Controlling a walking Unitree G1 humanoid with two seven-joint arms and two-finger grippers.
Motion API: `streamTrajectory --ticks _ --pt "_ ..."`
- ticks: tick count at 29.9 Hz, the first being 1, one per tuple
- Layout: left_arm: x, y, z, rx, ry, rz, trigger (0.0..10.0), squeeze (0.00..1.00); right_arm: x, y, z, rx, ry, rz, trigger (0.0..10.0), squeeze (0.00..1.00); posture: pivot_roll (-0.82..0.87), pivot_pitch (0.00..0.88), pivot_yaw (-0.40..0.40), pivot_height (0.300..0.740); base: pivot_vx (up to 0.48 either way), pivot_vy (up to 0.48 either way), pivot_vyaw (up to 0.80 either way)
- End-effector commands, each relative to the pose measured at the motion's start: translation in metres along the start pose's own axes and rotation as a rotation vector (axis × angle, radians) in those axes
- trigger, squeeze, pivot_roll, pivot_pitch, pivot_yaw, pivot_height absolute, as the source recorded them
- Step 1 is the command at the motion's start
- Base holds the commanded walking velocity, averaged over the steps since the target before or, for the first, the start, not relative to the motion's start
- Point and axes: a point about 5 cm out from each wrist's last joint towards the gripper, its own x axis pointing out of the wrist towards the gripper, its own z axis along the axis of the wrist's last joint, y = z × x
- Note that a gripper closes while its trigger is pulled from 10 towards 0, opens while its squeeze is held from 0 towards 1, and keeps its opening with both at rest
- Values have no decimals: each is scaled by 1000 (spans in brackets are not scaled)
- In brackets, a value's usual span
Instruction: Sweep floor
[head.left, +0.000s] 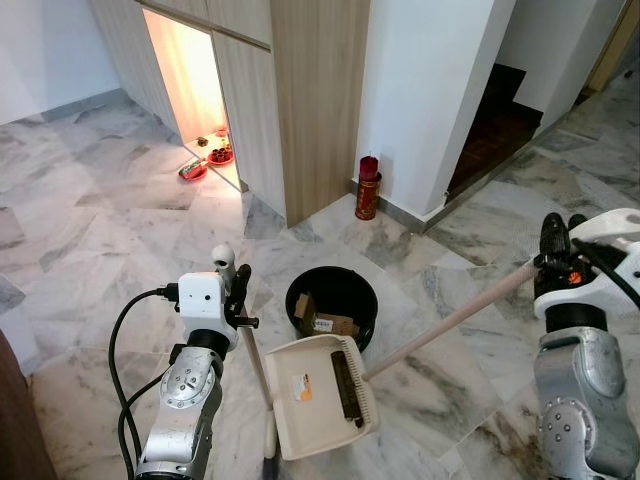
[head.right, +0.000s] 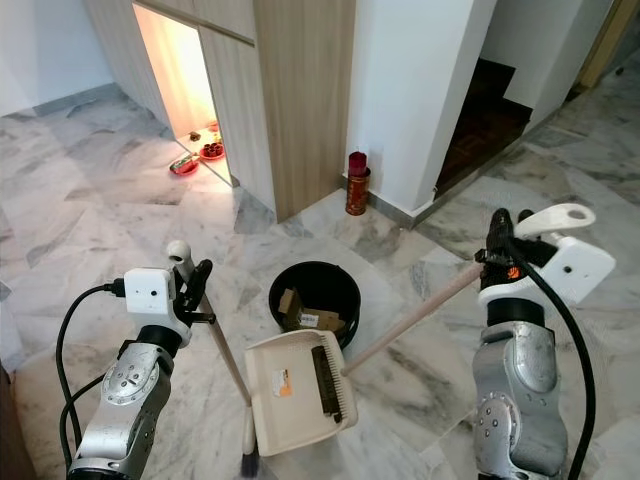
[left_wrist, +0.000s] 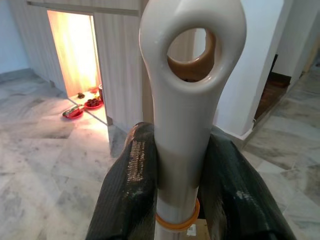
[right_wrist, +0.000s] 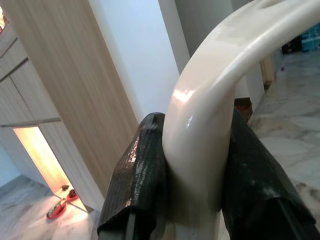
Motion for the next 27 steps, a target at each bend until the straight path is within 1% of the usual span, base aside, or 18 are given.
streamTrajectory --ticks 1,8,12,19,23,25,27 --pt "4 -2 5 1 -25 -13 10000 0 5 10 23 59 -99 32 10000 0 -48 0 12 740 0 0 0" --pt "5 -4 5 5 -26 -22 10000 0 11 13 34 61 -138 26 10000 0 -54 0 16 740 0 0 0" --pt "6 -5 6 7 -28 -27 10000 0 18 20 41 55 -160 49 10000 0 -56 0 15 740 0 0 0" --pt "6 -5 6 10 -31 -25 10000 0 21 25 44 75 -155 63 10000 0 -49 0 10 740 0 0 0" --pt "6 -6 5 12 -26 -32 10000 0 24 18 41 47 -163 25 10000 0 -56 0 17 740 0 0 0" --pt "7 -7 4 13 -24 -38 10000 0 26 18 41 40 -169 24 10000 0 -58 0 19 740 0 0 0" --pt "8 -8 4 14 -24 -44 10000 0 31 21 40 23 -185 32 10000 0 -64 0 27 740 0 0 0"
